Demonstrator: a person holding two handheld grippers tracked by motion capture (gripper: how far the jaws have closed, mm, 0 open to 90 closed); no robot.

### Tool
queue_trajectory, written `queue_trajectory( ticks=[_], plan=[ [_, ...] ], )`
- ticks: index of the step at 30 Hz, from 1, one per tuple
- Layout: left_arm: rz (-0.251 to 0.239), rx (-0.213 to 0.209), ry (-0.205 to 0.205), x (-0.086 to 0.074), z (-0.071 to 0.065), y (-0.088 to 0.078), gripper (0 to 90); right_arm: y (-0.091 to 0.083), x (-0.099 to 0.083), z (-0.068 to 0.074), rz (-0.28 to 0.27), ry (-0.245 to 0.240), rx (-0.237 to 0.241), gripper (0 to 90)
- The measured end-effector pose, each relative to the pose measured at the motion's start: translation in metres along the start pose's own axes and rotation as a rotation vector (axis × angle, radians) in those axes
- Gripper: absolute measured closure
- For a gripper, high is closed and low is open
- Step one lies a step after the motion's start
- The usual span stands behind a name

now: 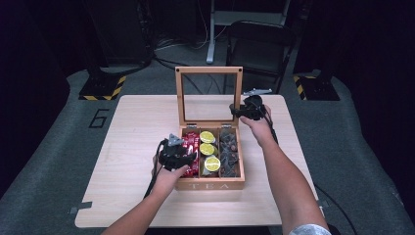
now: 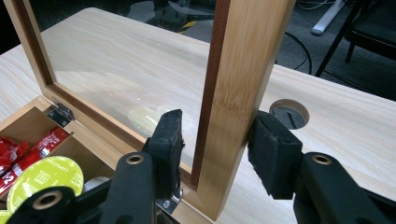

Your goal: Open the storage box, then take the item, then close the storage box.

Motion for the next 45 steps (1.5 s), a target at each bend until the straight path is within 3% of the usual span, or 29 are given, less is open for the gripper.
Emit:
queue_trajectory(
  ticks=[9, 14, 19, 23, 25, 27, 36, 45],
  plan=[
    [0.021, 0.022, 0.021, -0.003, -0.007, 0.006, 51.0, 0.0, 0.0, 0.0, 0.0, -0.008, -0.004, 54.7],
    [0.048, 0.043, 0.052, -0.005, -0.007, 0.005, 61.6, 0.0, 0.0, 0.0, 0.0, -0.011, -0.008, 54.7],
    [0.031, 0.039, 0.013, -0.003, -0.005, 0.004, 73.0, 0.0, 0.0, 0.0, 0.001, -0.013, -0.011, 54.7],
    [0.022, 0.048, 0.021, 0.0, -0.003, 0.0, 81.0, 0.0, 0.0, 0.001, 0.004, -0.01, -0.013, 54.7],
    [0.006, 0.043, -0.007, 0.003, -0.002, -0.002, 83.1, 0.0, 0.0, 0.001, 0.004, -0.011, -0.014, 54.7],
    [-0.004, 0.036, -0.032, 0.005, -0.001, -0.004, 84.3, 0.0, 0.0, 0.001, 0.004, -0.012, -0.012, 54.7],
    [-0.045, 0.029, -0.039, 0.018, 0.0, -0.015, 85.2, 0.0, 0.0, 0.0, -0.001, -0.014, -0.009, 54.7],
    [-0.099, 0.072, -0.091, 0.025, 0.026, -0.04, 85.2, 0.0, 0.001, 0.0, -0.01, -0.011, -0.007, 53.8]
  ],
)
Point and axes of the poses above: each handheld gripper's, and its own axes: y roughly forward along the jaws, x roughly out of its top, z roughly to its left, the point moved 7 cm from there along y, roughly forward along the jaws, and after that the axes turned 3 degrees about -x, right-handed, at the moved point
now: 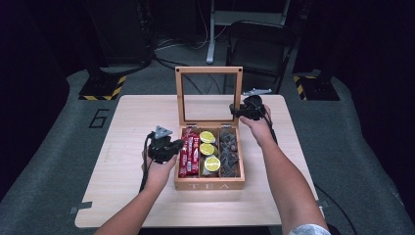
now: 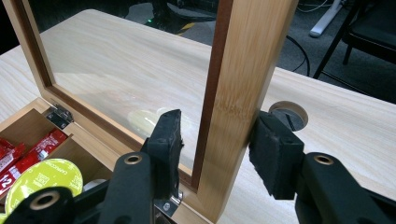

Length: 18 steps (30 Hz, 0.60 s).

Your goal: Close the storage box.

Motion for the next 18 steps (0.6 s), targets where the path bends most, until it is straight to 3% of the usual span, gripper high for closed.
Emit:
queue_trajectory(
  ticks=[7, 18],
  plan=[
    [-0.015, 0.07, -0.015, 0.003, 0.033, -0.018, 85.2, 0.0, 0.0, 0.0, -0.001, -0.001, 0.001, 53.8],
    [-0.019, 0.176, -0.069, -0.011, 0.078, -0.036, 85.2, -0.001, 0.0, -0.001, -0.003, -0.001, 0.007, 53.7]
  ],
)
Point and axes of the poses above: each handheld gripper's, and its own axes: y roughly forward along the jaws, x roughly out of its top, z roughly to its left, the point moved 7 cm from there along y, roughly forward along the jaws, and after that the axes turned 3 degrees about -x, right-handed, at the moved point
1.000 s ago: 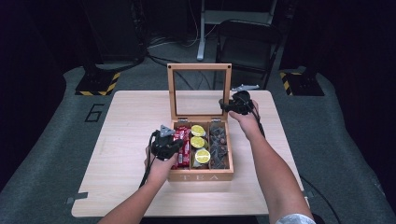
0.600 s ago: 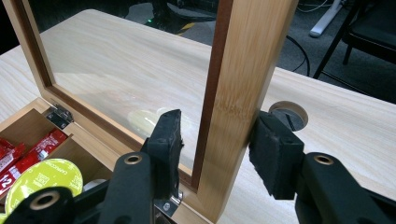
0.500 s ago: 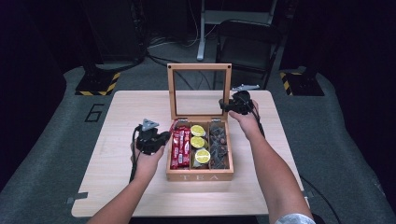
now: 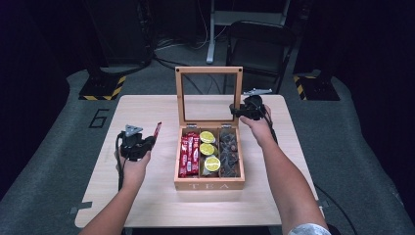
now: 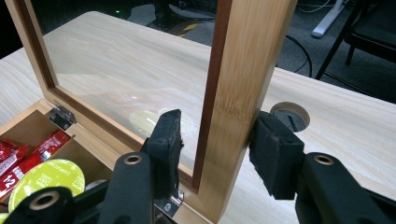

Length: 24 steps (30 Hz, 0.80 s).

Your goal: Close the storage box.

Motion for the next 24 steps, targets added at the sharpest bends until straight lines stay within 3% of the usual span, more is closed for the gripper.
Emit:
queue_trajectory(
  ticks=[5, 8, 14, 19, 24],
  plan=[
    [0.003, 0.036, -0.019, -0.007, 0.017, -0.004, 85.2, 0.0, 0.0, 0.001, 0.002, 0.002, -0.001, 53.2],
    [-0.009, 0.05, -0.051, -0.011, 0.026, -0.006, 85.2, 0.0, 0.0, 0.0, 0.001, -0.005, -0.003, 53.3],
    [0.011, 0.088, -0.052, -0.023, 0.043, -0.005, 85.2, 0.0, 0.001, 0.001, -0.004, 0.015, 0.003, 53.5],
    [0.039, 0.105, -0.078, -0.036, 0.049, -0.001, 85.2, 0.0, 0.002, 0.0, -0.008, 0.011, 0.002, 53.7],
    [0.06, 0.108, -0.06, -0.046, 0.052, 0.005, 85.2, 0.0, 0.002, 0.001, -0.004, 0.012, -0.007, 53.9]
  ],
)
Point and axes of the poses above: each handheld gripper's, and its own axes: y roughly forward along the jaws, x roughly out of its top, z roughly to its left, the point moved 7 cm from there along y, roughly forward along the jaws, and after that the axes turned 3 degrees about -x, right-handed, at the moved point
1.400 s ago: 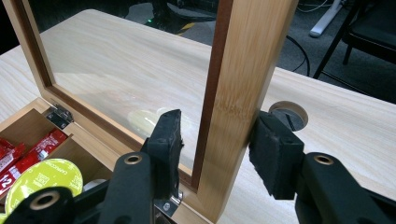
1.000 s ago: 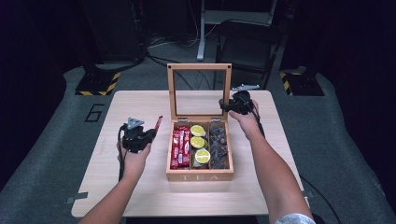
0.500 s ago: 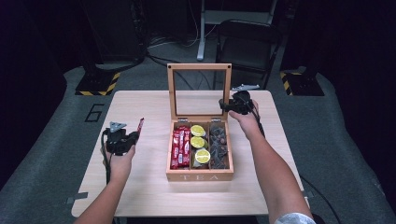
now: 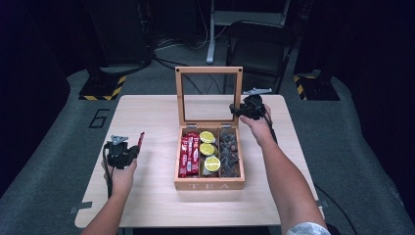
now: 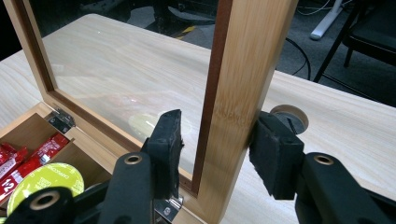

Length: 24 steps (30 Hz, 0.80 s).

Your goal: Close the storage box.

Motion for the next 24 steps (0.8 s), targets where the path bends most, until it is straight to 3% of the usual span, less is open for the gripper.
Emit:
queue_trajectory(
  ticks=[8, 10, 13, 14, 21, 24],
  plan=[
    [0.027, 0.0, -0.02, -0.012, 0.002, 0.007, 85.1, 0.0, 0.001, -0.001, 0.01, -0.007, 0.005, 55.0],
    [0.038, 0.007, -0.018, -0.016, 0.003, 0.009, 85.0, -0.001, 0.001, -0.001, 0.011, 0.006, 0.005, 56.5],
    [0.053, 0.015, -0.002, -0.02, 0.006, 0.013, 84.9, -0.002, 0.001, -0.001, 0.015, -0.014, 0.001, 57.5],
    [0.059, 0.013, -0.018, -0.022, 0.005, 0.013, 84.9, -0.003, 0.001, -0.001, 0.016, -0.01, -0.006, 58.3],
    [0.068, 0.024, -0.014, -0.027, 0.007, 0.018, 84.7, -0.004, 0.001, -0.003, 0.026, -0.015, -0.017, 63.5],
    [0.1, 0.021, -0.021, -0.031, 0.009, 0.019, 83.9, -0.004, 0.001, -0.002, 0.028, -0.012, -0.018, 63.7]
  ],
)
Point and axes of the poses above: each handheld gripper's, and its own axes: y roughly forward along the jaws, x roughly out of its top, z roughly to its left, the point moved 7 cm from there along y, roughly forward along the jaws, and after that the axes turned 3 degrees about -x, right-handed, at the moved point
